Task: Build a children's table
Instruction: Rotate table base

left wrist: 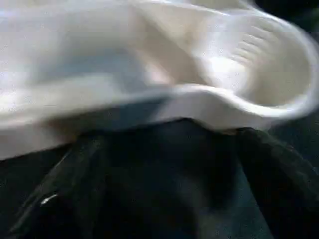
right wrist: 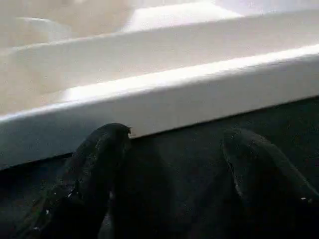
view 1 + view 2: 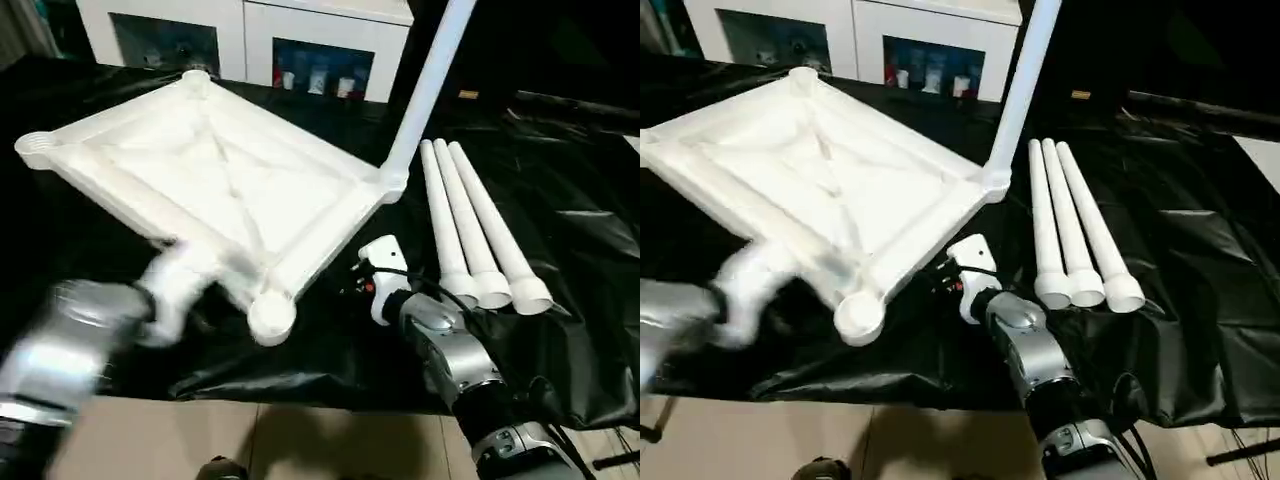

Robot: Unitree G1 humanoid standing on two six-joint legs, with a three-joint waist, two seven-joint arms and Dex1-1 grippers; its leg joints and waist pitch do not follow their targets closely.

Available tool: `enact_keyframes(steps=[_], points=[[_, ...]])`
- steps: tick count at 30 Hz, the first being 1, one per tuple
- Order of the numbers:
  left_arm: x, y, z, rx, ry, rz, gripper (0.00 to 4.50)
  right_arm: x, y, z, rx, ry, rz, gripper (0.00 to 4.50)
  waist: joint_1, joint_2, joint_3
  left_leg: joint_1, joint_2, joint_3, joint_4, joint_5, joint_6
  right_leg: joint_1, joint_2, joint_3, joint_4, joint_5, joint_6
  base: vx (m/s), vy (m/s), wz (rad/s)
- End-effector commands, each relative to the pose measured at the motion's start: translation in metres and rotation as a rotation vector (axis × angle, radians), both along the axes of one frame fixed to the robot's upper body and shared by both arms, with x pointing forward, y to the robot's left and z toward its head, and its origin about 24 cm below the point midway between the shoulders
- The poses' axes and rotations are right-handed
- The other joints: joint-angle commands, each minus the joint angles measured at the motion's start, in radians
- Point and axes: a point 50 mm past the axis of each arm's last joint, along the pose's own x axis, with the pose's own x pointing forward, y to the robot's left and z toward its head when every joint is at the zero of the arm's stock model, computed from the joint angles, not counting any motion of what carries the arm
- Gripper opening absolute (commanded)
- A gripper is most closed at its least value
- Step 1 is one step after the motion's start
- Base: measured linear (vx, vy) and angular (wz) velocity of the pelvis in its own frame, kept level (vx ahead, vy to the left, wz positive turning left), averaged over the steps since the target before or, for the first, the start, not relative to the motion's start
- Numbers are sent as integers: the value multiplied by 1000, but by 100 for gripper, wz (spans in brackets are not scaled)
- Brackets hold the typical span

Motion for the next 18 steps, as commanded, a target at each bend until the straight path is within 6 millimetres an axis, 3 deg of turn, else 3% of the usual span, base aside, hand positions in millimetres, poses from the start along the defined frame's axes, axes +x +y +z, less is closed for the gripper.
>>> enact_keyframes(steps=[1, 2, 5, 7, 8, 10, 11, 12, 13, 14, 15, 18], points=[[3, -23, -8, -39, 3, -68, 445, 1, 3, 9, 19, -45, 20, 354, -1, 29, -73, 28, 27, -13, -63, -128, -15, 48, -68, 45, -55, 46, -202, 0, 0, 0], [5, -28, -10, -44, -4, -68, 445, 2, 1, 12, 20, -55, 8, 354, 0, 28, -69, 31, 25, -11, -63, -147, -16, 42, -65, 46, -61, 21, -196, 0, 0, 0], [17, -41, -13, -55, -54, -48, 445, 5, -9, 20, 12, -83, -43, 354, 3, 28, -73, 32, 25, -12, -62, -169, -27, 44, -66, 47, -66, -21, -174, 0, 0, 0], [28, -52, -13, -78, -96, -7, 445, 7, -20, 28, -5, -102, -109, 354, 5, 33, -74, 31, 25, -15, -63, -178, -37, 45, -67, 46, -68, -42, -161, 0, 0, 0], [34, -60, -12, -98, -131, -2, 445, 7, -28, 32, -17, -109, -140, 354, 1, 31, -76, 27, 25, -17, -63, -185, -40, 47, -68, 46, -68, -49, -159, 0, 0, 0], [40, -72, -10, -126, -176, -19, 445, 7, -40, 38, -46, -116, -183, 354, 5, 28, -75, 33, 25, -16, -61, -198, -40, 43, -67, 47, -74, -61, -146, 0, 0, 0], [41, -78, -9, -141, -192, -39, 445, 6, -45, 40, -77, -117, -207, 354, 7, 27, -77, 26, 25, -19, -62, -186, -39, 49, -68, 47, -72, -51, -144, 0, 0, 0], [41, -85, -8, -168, -205, -56, 445, 7, -51, 41, -130, -120, -242, 354, 7, 33, -78, 27, 25, -19, -60, -176, -44, 47, -66, 46, -73, -33, -143, 0, 0, 0], [41, -85, -8, -168, -205, -56, 445, 7, -51, 41, -130, -120, -242, 354, 4, 29, -78, 25, 24, -18, -60, -176, -44, 47, -65, 46, -70, -24, -144, 0, 0, 0], [41, -100, -7, -213, -226, -90, 445, 7, -63, 43, -212, -112, -301, 354, 5, 35, -79, 24, 22, -19, -59, -175, -42, 48, -65, 46, -70, -24, -146, 0, 0, 0], [41, -108, -7, -231, -249, -113, 445, 8, -69, 45, -233, -99, -326, 354, 5, 30, -81, 27, 21, -17, -55, -168, -37, 48, -65, 47, -70, -12, -148, 0, 0, 0], [41, -127, -2, -304, -308, -158, 445, 12, -84, 53, -218, -58, -431, 354, 8, 40, -85, 24, 22, -18, -53, -156, -26, 53, -67, 48, -67, 29, -161, 0, 0, 0]])
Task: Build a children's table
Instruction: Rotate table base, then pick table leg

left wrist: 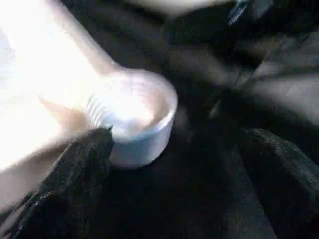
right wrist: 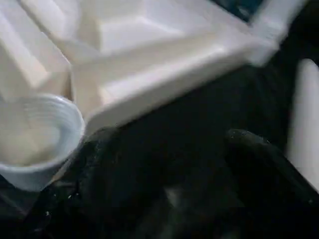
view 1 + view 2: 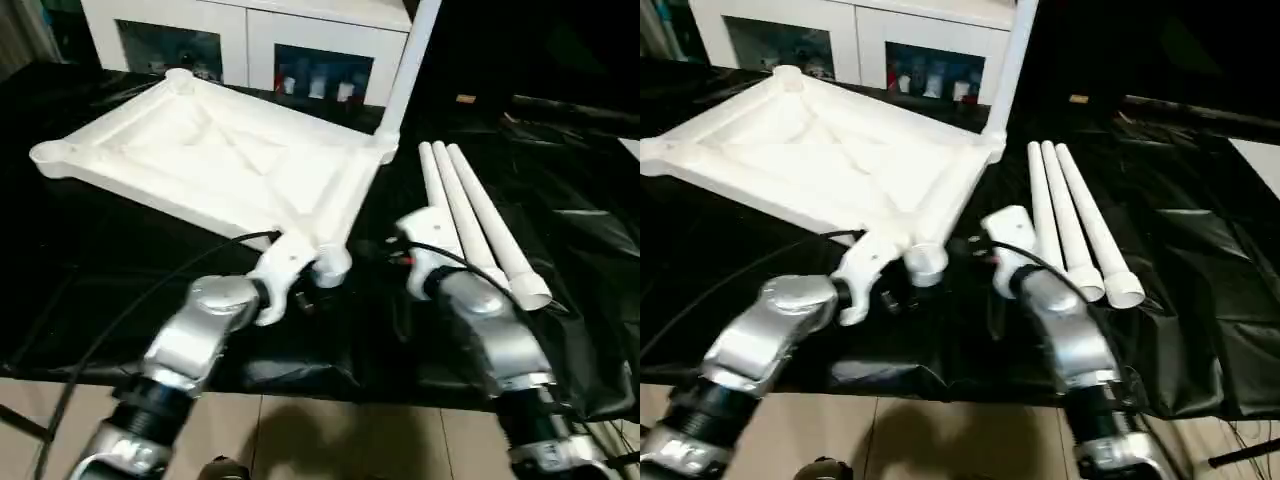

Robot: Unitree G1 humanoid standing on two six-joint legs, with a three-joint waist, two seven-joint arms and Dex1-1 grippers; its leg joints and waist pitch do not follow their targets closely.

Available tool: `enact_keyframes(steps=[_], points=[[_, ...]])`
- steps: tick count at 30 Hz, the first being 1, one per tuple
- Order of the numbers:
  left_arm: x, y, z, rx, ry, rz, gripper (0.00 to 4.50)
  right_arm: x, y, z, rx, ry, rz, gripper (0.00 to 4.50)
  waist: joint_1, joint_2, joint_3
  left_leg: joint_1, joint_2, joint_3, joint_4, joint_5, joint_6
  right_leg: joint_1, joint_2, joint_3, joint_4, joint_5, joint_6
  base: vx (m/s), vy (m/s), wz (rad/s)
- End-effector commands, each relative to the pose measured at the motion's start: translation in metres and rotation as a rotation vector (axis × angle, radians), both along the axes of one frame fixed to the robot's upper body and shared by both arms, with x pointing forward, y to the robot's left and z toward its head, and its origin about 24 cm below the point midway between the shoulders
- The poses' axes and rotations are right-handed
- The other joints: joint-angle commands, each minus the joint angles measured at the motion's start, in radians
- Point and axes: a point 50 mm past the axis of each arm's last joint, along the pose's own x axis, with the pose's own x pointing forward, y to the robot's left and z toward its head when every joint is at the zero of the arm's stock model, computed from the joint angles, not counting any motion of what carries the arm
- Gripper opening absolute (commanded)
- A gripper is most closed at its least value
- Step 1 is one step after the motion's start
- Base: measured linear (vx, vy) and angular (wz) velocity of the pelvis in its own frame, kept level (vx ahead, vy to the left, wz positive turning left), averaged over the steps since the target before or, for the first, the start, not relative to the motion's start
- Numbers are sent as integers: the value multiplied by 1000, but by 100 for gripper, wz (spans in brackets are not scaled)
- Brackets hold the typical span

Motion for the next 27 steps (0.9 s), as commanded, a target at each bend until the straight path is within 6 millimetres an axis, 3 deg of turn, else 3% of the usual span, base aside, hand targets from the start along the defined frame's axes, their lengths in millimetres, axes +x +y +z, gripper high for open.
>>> enact_keyframes(steps=[1, 7, 8, 10, 12, 17, 22, 27], points=[[-1, -16, 7, -33, -57, -53, 445, 5, -15, 11, 1, -2, -88, 354, 1, 24, -85, 26, 23, -17, -63, -152, -25, 50, -66, 45, -65, 29, -169, 0, 0, 0], [-5, 0, 21, -49, -64, -113, 450, 14, -33, 21, 65, 72, -231, 394, -8, 23, -86, 19, 19, -18, -60, -126, -17, 57, -66, 42, -58, 30, -172, 0, 0, 0], [-5, 0, 21, -49, -64, -113, 450, 14, -33, 21, 65, 72, -231, 420, -8, 22, -83, 23, 19, -16, -60, -126, -14, 52, -64, 43, -60, 21, -173, 0, 0, 0], [-18, 11, 26, -30, -24, -221, 450, 22, -39, 25, 59, 126, -279, 433, -8, 23, -83, 26, 20, -17, -60, -120, -15, 51, -65, 42, -57, 13, -180, 0, 0, 0], [-27, 19, 28, -4, 14, -280, 450, 28, -43, 26, 71, 174, -306, 445, -10, 23, -80, 30, 20, -12, -60, -132, -22, 41, -60, 42, -59, -17, -184, 0, 0, 0], [-32, 28, 28, 48, 46, -310, 450, 38, -47, 26, 86, 260, -319, 445, -5, 32, -79, 35, 20, -10, -61, -158, -50, 36, -60, 42, -57, -48, -175, 0, 0, 0], [-32, 32, 33, 65, 59, -301, 450, 51, -51, 23, 73, 358, -371, 445, -6, 25, -81, 28, 16, -9, -59, -154, -67, 42, -63, 42, -56, -48, -175, 0, 0, 0], [-32, 33, 36, 71, 67, -303, 450, 58, -52, 24, 42, 384, -422, 445, -7, 26, -82, 25, 14, -8, -56, -131, -61, 43, -61, 41, -53, -22, -176, 0, 0, 0]])
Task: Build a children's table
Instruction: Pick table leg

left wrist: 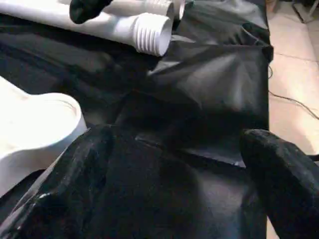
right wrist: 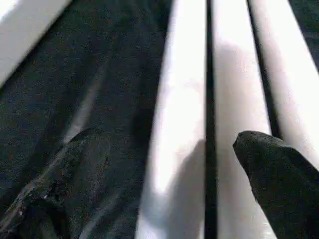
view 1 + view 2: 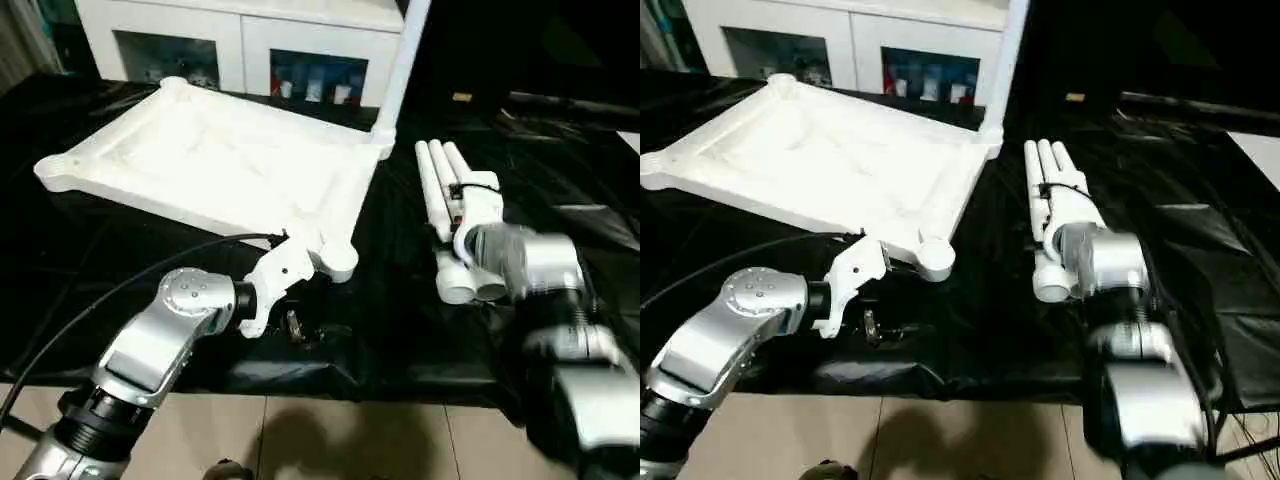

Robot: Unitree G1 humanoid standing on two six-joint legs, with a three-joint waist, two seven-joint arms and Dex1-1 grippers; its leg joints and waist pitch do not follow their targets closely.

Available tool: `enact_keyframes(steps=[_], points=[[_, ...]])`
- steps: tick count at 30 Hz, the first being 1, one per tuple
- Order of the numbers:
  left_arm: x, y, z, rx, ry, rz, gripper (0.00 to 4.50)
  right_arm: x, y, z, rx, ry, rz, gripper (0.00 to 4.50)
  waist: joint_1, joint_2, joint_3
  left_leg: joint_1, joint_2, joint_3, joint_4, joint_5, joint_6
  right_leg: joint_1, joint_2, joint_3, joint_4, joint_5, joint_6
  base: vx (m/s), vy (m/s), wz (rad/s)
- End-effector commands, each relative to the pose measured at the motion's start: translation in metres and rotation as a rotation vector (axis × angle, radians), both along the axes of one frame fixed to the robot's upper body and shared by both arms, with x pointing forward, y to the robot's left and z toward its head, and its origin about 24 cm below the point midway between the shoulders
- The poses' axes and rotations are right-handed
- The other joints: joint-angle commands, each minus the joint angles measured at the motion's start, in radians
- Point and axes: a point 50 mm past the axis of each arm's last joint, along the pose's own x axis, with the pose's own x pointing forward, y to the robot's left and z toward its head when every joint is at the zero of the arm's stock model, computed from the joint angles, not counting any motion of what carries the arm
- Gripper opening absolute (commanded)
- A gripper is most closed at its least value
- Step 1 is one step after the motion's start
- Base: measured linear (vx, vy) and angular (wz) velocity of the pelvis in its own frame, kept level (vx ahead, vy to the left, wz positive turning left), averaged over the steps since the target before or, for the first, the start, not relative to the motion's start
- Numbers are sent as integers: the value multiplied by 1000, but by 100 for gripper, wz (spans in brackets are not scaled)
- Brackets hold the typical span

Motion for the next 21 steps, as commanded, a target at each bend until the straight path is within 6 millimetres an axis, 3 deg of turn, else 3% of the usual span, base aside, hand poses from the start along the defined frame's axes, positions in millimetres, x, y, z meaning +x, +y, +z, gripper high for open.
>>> enact_keyframes(steps=[1, 7, 16, 19, 21], points=[[-1, -3, 5, 2, -11, -25, 450, 1, -5, 0, 1, 10, -23, 445, 0, 11, -75, 23, 14, -8, -59, -133, -59, 48, -61, 40, -62, -20, -176, 0, 0, 0], [-2, -1, 7, 11, -3, -23, 450, 3, 2, -9, 88, 81, 13, 445, 1, 10, -74, 23, 17, -8, -59, -152, -55, 47, -62, 39, -62, -35, -186, 0, 0, 0], [-3, 0, 8, 14, -1, -18, 450, 3, -2, -15, 76, 109, 15, 445, 3, 9, -75, 21, 17, -7, -57, -144, -50, 47, -62, 38, -60, -32, -193, 0, 0, 0], [-3, 0, 9, 14, -2, -16, 450, 3, -2, -17, 96, 117, 3, 428, 2, 8, -75, 21, 17, -7, -57, -148, -47, 47, -63, 38, -61, -43, -196, 0, 0, 0], [-3, 1, 9, 15, -1, -16, 450, 2, -2, -17, 108, 119, -3, 393, 2, 8, -74, 21, 17, -7, -57, -156, -47, 46, -63, 38, -61, -55, -196, 0, 0, 0]])
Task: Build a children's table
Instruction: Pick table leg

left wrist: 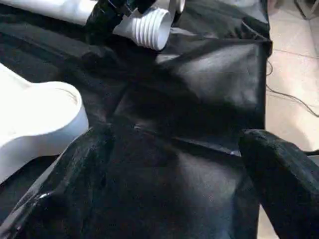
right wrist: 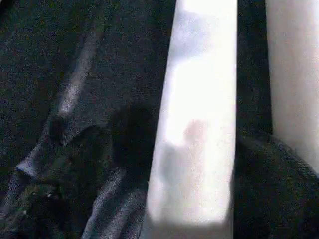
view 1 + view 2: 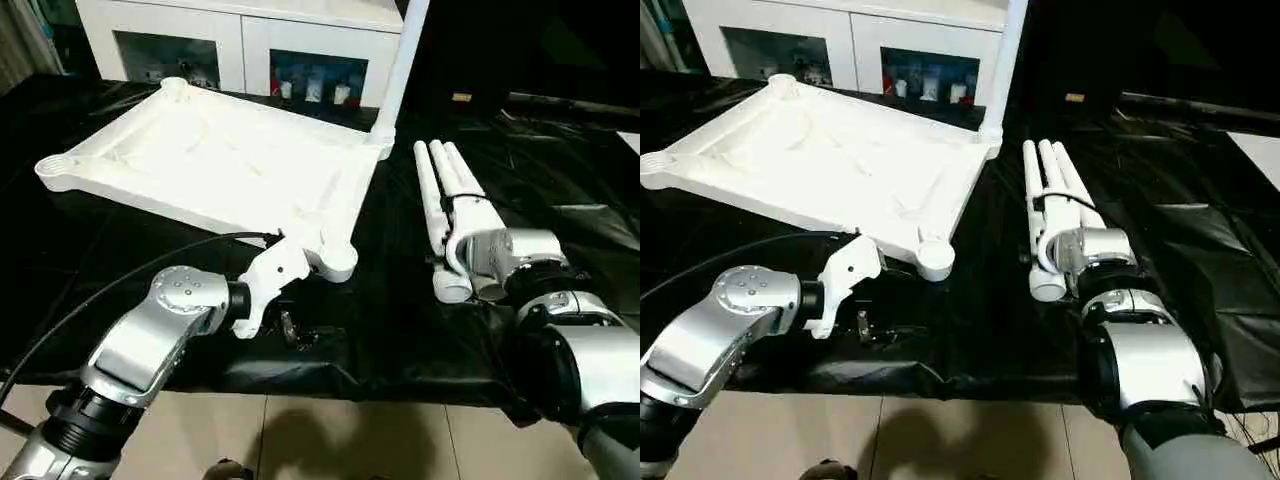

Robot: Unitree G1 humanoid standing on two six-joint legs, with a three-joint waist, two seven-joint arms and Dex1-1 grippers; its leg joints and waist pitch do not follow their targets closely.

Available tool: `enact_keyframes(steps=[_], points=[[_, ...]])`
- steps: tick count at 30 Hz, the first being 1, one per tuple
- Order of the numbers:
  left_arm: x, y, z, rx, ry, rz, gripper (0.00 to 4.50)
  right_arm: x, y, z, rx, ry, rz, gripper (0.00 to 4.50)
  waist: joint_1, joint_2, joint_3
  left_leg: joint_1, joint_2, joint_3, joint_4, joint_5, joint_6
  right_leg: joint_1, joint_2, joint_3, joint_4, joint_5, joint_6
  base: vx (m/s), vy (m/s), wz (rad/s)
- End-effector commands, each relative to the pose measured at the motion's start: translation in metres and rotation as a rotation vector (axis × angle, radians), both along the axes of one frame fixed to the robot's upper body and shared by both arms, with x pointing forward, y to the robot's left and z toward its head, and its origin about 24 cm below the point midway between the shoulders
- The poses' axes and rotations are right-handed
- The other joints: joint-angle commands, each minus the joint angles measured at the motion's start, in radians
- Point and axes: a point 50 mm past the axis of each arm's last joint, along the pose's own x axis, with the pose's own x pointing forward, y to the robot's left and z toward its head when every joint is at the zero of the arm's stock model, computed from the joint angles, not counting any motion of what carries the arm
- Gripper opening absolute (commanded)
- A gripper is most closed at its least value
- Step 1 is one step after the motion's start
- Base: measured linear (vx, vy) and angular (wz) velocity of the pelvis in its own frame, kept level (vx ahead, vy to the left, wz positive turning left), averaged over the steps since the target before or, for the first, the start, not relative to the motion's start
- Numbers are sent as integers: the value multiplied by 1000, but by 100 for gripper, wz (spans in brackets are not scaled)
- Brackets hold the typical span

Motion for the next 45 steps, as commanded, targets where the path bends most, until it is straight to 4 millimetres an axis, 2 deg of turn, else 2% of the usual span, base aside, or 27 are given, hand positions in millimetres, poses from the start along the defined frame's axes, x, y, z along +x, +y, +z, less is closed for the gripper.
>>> enact_keyframes(steps=[1, 8, 9, 13, 14, 18, 20, 21, 23, 24, 25, 26, 27, 28, 29, 30, 31, 32, 33, 35, 37, 40, 41, 42, 43, 44, 45], points=[[-1, -4, 7, -4, -21, -22, 450, 3, -5, 6, 16, -20, -24, 390, 1, 9, -73, 22, 17, -7, -59, -160, -47, 45, -62, 38, -65, -62, -195, 0, 0, 0], [-1, -3, 8, -9, -20, -20, 450, 4, -5, 6, 34, -30, -37, 330, 1, 7, -73, 21, 17, -7, -59, -163, -47, 45, -63, 37, -66, -77, -189, 0, 0, 0], [-1, -3, 9, -13, -21, -20, 450, 4, -5, 6, 36, -33, -39, 305, 1, 7, -74, 21, 18, -7, -59, -162, -48, 45, -64, 38, -65, -75, -190, 0, 0, 0], [5, -5, 13, -26, -78, 46, 450, 7, -5, 12, 79, -72, -83, 285, 1, 8, -75, 21, 18, -7, -58, -162, -48, 46, -62, 38, -64, -66, -189, 0, 0, 0], [5, -5, 13, -26, -78, 46, 450, 7, -5, 12, 79, -72, -83, 261, 1, 7, -76, 20, 17, -7, -57, -159, -45, 46, -62, 37, -64, -61, -189, 0, 0, 0], [9, -8, 15, -47, -138, 71, 450, 9, -10, 15, 113, -105, -139, 246, 2, 6, -80, 19, 17, -6, -55, -140, -38, 48, -61, 37, -61, -34, -189, 0, 0, 0], [22, -14, 24, -190, -200, 188, 450, 11, -15, 20, 164, -191, -204, 220, 2, 7, -79, 16, 15, -5, -53, -139, -36, 49, -60, 38, -63, -24, -189, 0, 0, 0], [27, -16, 28, -226, -239, 224, 450, 12, -15, 22, 183, -240, -218, 211, 7, 8, -80, 22, 18, -4, -52, -145, -33, 48, -61, 39, -65, -10, -186, 0, 0, 0], [30, -16, 31, -246, -266, 246, 450, 13, -15, 24, 194, -271, -224, 193, 7, 3, -82, 16, 17, -7, -54, -144, -29, 52, -62, 36, -63, -18, -184, 0, 0, 0], [38, -18, 43, -332, -290, 299, 450, 12, -13, 28, 232, -357, -211, 182, 6, 5, -80, 18, 16, -6, -53, -151, -24, 49, -60, 37, -65, -24, -182, 0, 0, 0], [39, -18, 45, -351, -286, 312, 450, 12, -12, 28, 240, -376, -207, 182, 7, 8, -79, 17, 14, -6, -52, -150, -24, 49, -61, 38, -66, -25, -177, 0, 0, 0], [42, -19, 49, -375, -287, 326, 450, 11, -11, 29, 250, -395, -203, 173, 6, 4, -82, 19, 16, -7, -52, -142, -22, 51, -62, 37, -64, -10, -177, 0, 0, 0], [45, -22, 58, -418, -294, 340, 450, 6, -9, 28, 265, -434, -189, 166, 8, 8, -82, 18, 14, -7, -52, -133, -15, 51, -60, 37, -65, 1, -178, 0, 0, 0], [47, -23, 60, -411, -305, 344, 450, 5, -8, 26, 262, -442, -182, 155, 7, 7, -81, 18, 14, -7, -53, -131, -12, 51, -60, 38, -66, 5, -176, 0, 0, 0], [49, -25, 62, -378, -337, 354, 450, 0, -6, 23, 255, -463, -165, 145, 8, 11, -83, 19, 16, -9, -53, -126, -9, 51, -60, 36, -65, 12, -177, 0, 0, 0], [49, -25, 62, -378, -337, 354, 450, 0, -6, 23, 255, -463, -165, 137, 7, 7, -84, 18, 16, -10, -53, -117, -6, 53, -60, 36, -62, 21, -177, 0, 0, 0], [50, -26, 61, -351, -339, 355, 450, -2, -4, 22, 254, -468, -157, 137, 7, 15, -84, 19, 16, -11, -54, -118, -5, 52, -60, 35, -62, 19, -180, 0, 0, 0], [50, -26, 60, -334, -338, 357, 450, -3, -4, 21, 255, -470, -154, 123, 4, 10, -83, 19, 16, -10, -54, -124, -7, 52, -60, 36, -64, 11, -182, 0, 0, 0], [49, -28, 56, -320, -295, 321, 450, -5, -2, 22, 241, -491, -135, 123, 7, 15, -82, 21, 15, -9, -53, -128, -10, 50, -59, 37, -67, 2, -179, 0, 0, 0], [47, -29, 52, -314, -252, 290, 450, -6, -1, 23, 219, -511, -113, 123, 5, 18, -82, 21, 14, -9, -54, -137, -16, 49, -59, 36, -69, -12, -178, 0, 0, 0], [44, -29, 47, -291, -204, 251, 450, -6, 0, 24, 202, -528, -93, 170, 5, 19, -81, 23, 15, -10, -55, -152, -24, 47, -61, 36, -68, -35, -179, 0, 0, 0], [39, -28, 37, -219, -165, 198, 450, -4, -1, 29, 180, -532, -82, 165, 2, 19, -77, 23, 15, -11, -59, -168, -29, 46, -59, 37, -71, -64, -175, 0, 0, 0], [39, -28, 37, -219, -165, 198, 450, -4, -1, 29, 180, -532, -82, 198, 2, 19, -77, 24, 16, -10, -58, -172, -33, 46, -60, 38, -71, -63, -175, 0, 0, 0], [37, -27, 34, -185, -162, 176, 450, -2, -1, 32, 165, -532, -79, 198, 2, 16, -77, 23, 16, -10, -59, -165, -34, 47, -59, 38, -72, -54, -175, 0, 0, 0], [36, -25, 30, -151, -157, 167, 450, 1, -2, 37, 127, -510, -65, 213, 3, 18, -78, 24, 16, -11, -58, -165, -34, 46, -59, 37, -70, -54, -174, 0, 0, 0], [35, -23, 29, -135, -149, 168, 450, 4, -2, 39, 98, -480, -53, 219, 2, 13, -76, 22, 14, -11, -59, -156, -32, 48, -58, 37, -67, -53, -176, 0, 0, 0], [35, -23, 28, -129, -146, 168, 450, 5, -3, 40, 87, -469, -50, 226, -1, 14, -74, 23, 14, -10, -59, -156, -34, 45, -56, 37, -68, -59, -178, 0, 0, 0]])
